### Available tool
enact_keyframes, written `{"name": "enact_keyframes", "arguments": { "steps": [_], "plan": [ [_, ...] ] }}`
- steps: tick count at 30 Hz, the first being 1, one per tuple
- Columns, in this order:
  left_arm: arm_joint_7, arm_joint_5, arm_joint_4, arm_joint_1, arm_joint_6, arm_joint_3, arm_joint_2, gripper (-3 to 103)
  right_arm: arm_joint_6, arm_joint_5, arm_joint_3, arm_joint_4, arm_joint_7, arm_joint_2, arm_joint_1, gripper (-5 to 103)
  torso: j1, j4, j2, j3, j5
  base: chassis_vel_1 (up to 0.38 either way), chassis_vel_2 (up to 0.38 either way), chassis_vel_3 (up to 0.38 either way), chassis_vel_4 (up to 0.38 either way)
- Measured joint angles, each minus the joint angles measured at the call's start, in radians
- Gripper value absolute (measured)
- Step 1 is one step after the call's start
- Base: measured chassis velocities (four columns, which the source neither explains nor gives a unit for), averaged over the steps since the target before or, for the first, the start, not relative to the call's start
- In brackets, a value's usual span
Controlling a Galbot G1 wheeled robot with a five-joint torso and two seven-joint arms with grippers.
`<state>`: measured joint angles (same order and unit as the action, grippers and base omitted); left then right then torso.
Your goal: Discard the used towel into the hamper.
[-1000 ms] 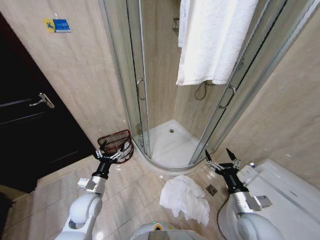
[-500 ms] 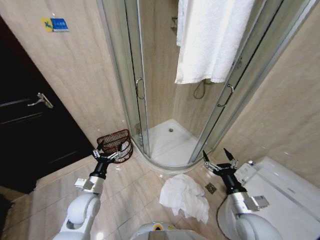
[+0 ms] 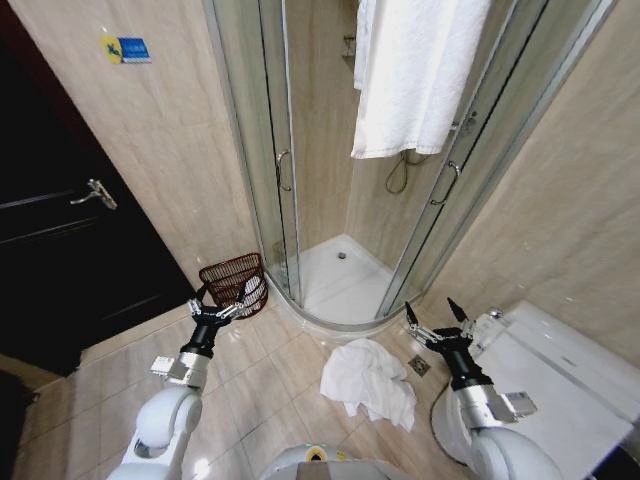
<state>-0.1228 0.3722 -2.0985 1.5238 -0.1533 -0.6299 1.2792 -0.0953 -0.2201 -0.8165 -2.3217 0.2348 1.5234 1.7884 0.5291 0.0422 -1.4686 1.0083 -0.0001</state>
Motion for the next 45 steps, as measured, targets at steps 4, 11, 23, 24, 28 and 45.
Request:
{"name": "enact_keyframes", "arguments": {
  "steps": [4, 11, 23, 24, 28, 45],
  "plan": [
    [0.0, 0.0, -0.005, 0.0, 0.003, 0.0, 0.0, 100, 0.021, -0.032, -0.016, -0.007, -0.014, -0.023, -0.011, 100, 0.0, -0.0004, 0.0, 0.0, 0.0002, 0.0, 0.0, 0.0, 0.0],
    [0.0, -0.001, -0.012, -0.002, 0.007, 0.001, 0.001, 100, 0.155, -0.118, -0.1, -0.069, -0.037, -0.121, -0.08, 100, 0.0, -0.0002, 0.001, 0.0, 0.0002, -0.015, 0.0, 0.008, -0.003],
    [0.0, -0.005, -0.024, 0.017, 0.007, -0.015, 0.011, 100, 0.365, -0.318, -0.19, -0.165, -0.098, -0.29, -0.253, 100, 0.0, -0.0002, 0.002, -0.001, 0.0003, 0.0, 0.0, 0.0, 0.0],
    [0.0, -0.006, -0.024, 0.017, 0.007, -0.017, 0.013, 100, 0.374, -0.326, -0.19, -0.165, -0.107, -0.305, -0.268, 100, 0.0, -0.0002, 0.002, -0.001, 0.0004, 0.0, 0.0, 0.0, 0.0],
    [0.0, -0.01, -0.029, 0.022, 0.007, -0.023, 0.015, 100, 0.408, -0.363, -0.192, -0.165, -0.142, -0.362, -0.317, 100, 0.0, -0.0002, 0.002, -0.001, 0.0004, 0.0, 0.0, 0.0, 0.0],
    [0.002, -0.027, -0.02, 0.031, 0.02, -0.026, 0.028, 100, 0.472, -0.52, -0.249, -0.12, -0.233, -0.552, -0.428, 100, 0.0, 0.0, 0.002, -0.001, 0.0002, 0.0, 0.0, 0.0, 0.0]
  ]
}}
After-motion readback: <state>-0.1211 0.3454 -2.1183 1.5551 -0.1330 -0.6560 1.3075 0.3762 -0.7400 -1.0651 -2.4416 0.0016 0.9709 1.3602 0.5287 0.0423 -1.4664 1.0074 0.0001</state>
